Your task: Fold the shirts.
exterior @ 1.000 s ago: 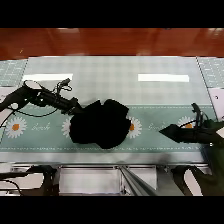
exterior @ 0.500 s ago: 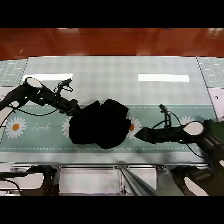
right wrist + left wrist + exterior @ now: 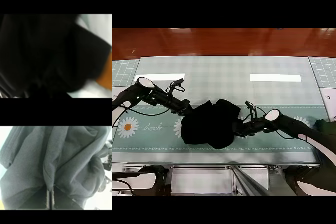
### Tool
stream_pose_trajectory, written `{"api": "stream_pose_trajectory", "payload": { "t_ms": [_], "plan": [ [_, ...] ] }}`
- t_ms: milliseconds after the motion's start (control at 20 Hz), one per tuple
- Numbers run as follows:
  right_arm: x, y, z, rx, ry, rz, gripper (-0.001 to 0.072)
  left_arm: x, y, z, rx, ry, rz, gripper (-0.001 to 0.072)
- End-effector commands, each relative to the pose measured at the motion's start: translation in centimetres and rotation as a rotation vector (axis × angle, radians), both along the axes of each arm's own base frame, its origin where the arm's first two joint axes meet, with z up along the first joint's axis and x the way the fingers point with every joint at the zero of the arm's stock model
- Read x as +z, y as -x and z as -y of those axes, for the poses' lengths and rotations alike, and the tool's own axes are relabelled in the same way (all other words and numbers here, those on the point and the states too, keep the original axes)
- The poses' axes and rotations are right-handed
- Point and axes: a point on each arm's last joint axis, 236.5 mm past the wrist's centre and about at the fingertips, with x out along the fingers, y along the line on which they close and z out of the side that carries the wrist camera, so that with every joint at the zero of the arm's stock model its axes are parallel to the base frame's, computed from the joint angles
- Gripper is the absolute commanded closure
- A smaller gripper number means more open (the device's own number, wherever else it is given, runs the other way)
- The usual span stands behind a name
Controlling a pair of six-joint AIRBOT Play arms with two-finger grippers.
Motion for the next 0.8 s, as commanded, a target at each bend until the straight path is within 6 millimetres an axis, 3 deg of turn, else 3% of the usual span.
{"api": "stream_pose_trajectory", "payload": {
  "t_ms": [0,50,150,250,350,450,550,650,750],
  "plan": [
    [3.0,-1.8,-1.1,0.078,-0.042,0.087,0.0686,1.7,-2.2,0.2,0.095,0.042,0.057,0.0683],
    [5.1,-3.1,-0.2,0.089,-0.038,0.140,0.0686,3.7,-3.9,-0.1,0.172,0.086,0.115,0.0683],
    [10.7,-7.6,3.7,0.047,0.033,0.292,0.0687,9.5,-7.6,-1.2,0.330,0.189,0.256,0.0683],
    [18.8,-12.5,8.5,-0.050,0.109,0.491,0.0687,18.3,-10.6,-2.6,0.453,0.313,0.479,0.0683],
    [28.3,-14.7,11.3,-0.089,0.120,0.684,0.0687,27.0,-11.4,-3.2,0.494,0.376,0.700,0.0684],
    [36.1,-14.4,12.2,-0.069,0.135,0.844,0.0687,34.7,-10.2,-3.4,0.483,0.385,0.911,0.0683],
    [42.9,-12.6,12.9,-0.046,0.164,0.988,0.0687,42.1,-7.5,-3.3,0.452,0.375,1.123,0.0683],
    [47.7,-9.9,13.8,-0.025,0.207,1.095,0.0687,47.2,-4.1,-3.3,0.402,0.299,1.308,0.0683],
    [50.8,-7.3,15.7,-0.042,0.282,1.173,0.0687,50.2,-0.9,-3.8,0.393,0.197,1.432,0.0684]
  ]
}}
